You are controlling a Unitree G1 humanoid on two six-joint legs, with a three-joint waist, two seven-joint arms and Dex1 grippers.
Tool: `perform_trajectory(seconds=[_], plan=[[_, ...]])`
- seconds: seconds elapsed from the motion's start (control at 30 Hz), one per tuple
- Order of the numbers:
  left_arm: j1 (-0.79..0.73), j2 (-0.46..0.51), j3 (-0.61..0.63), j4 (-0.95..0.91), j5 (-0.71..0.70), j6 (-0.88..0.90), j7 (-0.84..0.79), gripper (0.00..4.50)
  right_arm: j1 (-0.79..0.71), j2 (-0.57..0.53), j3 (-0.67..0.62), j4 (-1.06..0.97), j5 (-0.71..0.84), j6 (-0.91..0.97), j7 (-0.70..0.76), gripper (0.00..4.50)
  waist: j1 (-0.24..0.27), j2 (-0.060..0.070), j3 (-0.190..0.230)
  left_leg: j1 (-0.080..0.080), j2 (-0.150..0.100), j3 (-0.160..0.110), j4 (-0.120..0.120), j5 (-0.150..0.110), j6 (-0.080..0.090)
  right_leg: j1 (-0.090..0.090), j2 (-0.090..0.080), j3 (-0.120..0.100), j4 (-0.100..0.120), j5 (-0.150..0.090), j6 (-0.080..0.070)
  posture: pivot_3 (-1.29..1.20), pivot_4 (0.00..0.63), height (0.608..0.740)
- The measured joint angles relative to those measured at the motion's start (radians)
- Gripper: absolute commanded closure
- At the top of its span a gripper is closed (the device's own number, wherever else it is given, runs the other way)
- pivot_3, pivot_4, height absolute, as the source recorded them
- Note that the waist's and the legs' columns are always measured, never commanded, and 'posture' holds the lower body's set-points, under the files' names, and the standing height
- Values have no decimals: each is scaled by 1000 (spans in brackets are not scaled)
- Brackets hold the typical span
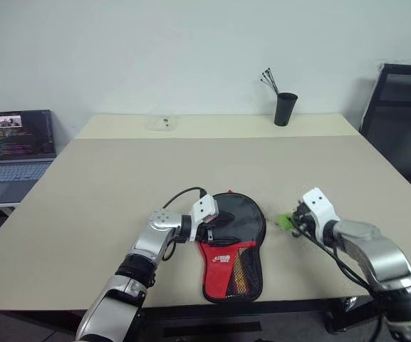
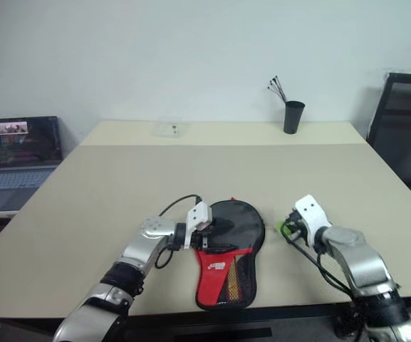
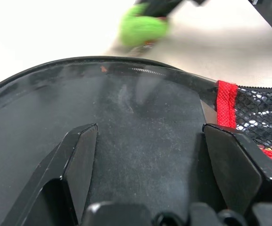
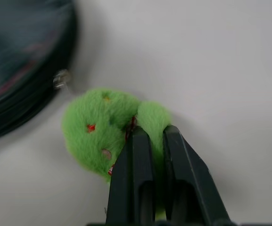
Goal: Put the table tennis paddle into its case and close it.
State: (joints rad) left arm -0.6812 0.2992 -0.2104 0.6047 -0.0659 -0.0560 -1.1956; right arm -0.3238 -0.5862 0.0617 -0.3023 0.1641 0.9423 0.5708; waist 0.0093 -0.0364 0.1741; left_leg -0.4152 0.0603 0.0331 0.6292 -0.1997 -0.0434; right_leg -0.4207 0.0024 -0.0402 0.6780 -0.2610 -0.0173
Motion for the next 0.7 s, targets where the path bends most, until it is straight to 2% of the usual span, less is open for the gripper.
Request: perform_trajectory(seconds=[0.37, 0.7], plan=[[-12, -30, -12, 21, 1, -9, 4, 627, 198, -79, -5, -351, 155, 218, 38, 4484, 9, 0, 0, 0, -2, -1, 0, 0, 0, 1, -2, -1, -2, 0, 0, 0, 150, 740], [-22, -50, -30, 33, 2, -20, 5, 627, 286, -182, -76, -455, 344, 292, 131, 4484, 16, -1, 0, -1, -5, -2, 1, -2, 3, 3, -4, -2, -6, 0, 0, 0, 150, 740]])
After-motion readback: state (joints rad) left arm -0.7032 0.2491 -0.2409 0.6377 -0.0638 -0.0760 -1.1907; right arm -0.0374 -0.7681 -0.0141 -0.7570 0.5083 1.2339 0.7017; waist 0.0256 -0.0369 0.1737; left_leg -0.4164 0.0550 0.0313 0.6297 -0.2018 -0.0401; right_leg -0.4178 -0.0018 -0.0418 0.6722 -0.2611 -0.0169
